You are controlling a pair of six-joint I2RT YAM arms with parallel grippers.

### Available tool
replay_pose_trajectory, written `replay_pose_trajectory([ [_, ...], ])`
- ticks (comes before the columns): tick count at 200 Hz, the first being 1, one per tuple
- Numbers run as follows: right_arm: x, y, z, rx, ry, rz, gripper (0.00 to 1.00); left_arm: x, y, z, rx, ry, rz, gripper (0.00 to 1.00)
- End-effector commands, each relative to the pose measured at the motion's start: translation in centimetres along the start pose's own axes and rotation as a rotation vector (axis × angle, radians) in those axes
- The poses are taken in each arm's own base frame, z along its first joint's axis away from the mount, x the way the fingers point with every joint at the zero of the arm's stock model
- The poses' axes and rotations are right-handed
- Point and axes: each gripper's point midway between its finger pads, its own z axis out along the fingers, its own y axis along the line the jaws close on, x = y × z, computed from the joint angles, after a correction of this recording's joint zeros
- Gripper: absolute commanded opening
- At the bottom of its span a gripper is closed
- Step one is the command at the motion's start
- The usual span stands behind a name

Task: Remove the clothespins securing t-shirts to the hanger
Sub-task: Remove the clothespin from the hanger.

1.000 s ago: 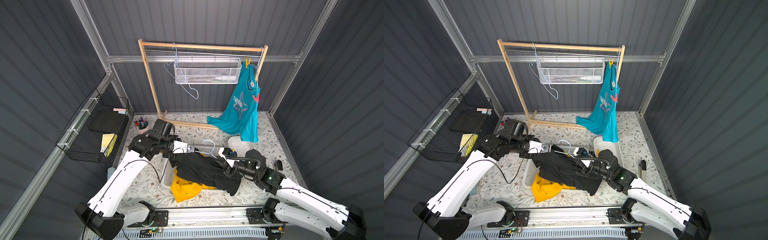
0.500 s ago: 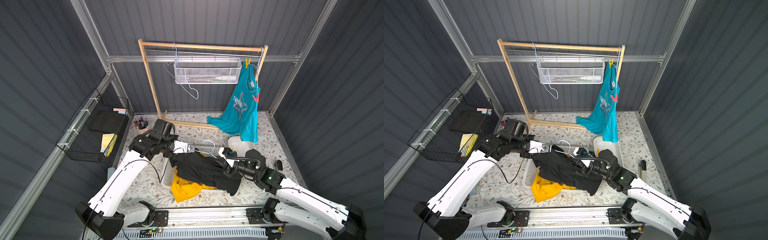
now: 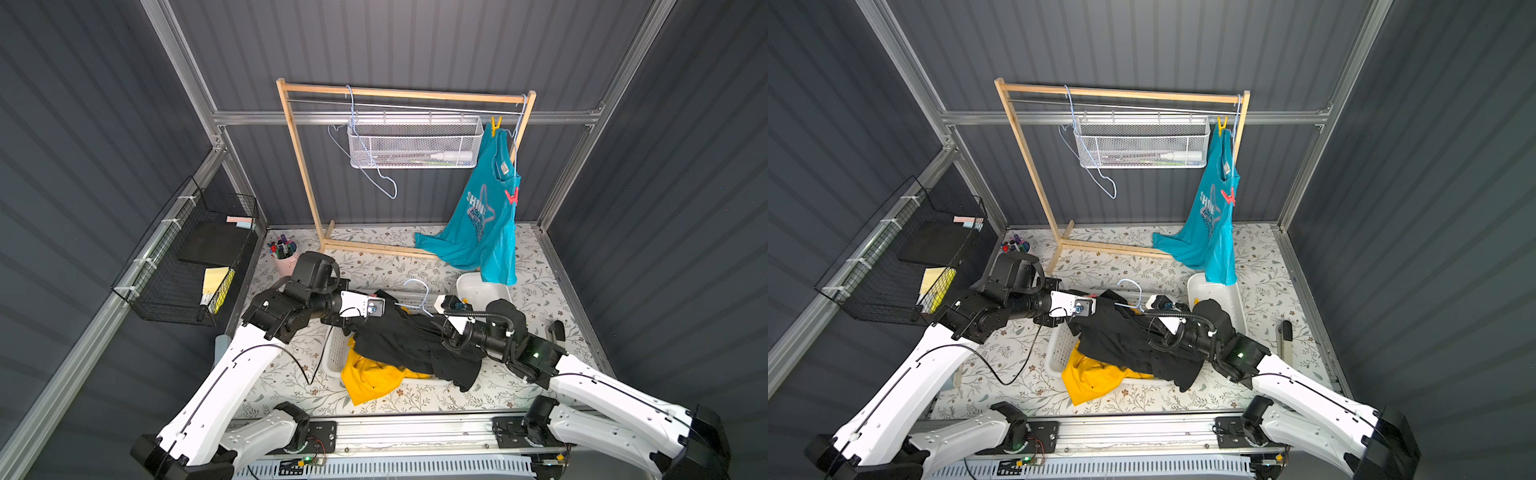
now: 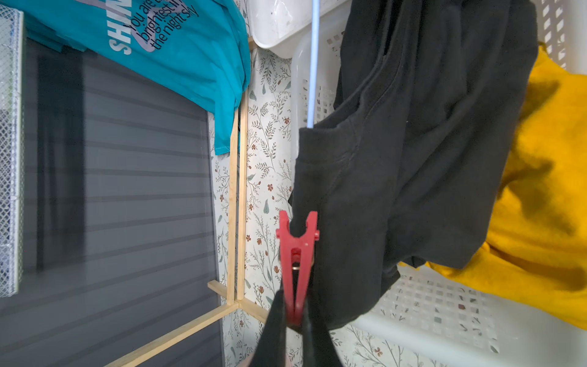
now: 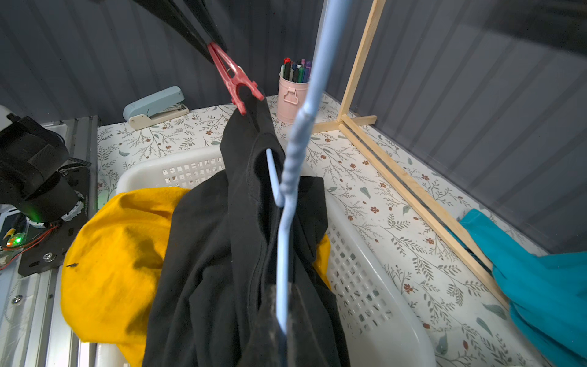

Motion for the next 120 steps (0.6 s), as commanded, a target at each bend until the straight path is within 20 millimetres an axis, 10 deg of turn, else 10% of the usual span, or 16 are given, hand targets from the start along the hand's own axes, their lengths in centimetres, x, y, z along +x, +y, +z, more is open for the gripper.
replay_pose_trajectory([
  [1, 1.6, 0.2, 0.6, -0.016, 0.056, 0.030, 0.00, 0.1, -0.6, 0.3, 0.017, -0.013, -0.025, 0.12],
  [120, -4.9, 1.0, 4.4, -0.178, 0.016, 0.212, 0.01, -2.6, -2.9, -0.1, -0.036, -0.242, -0.147, 0.11],
])
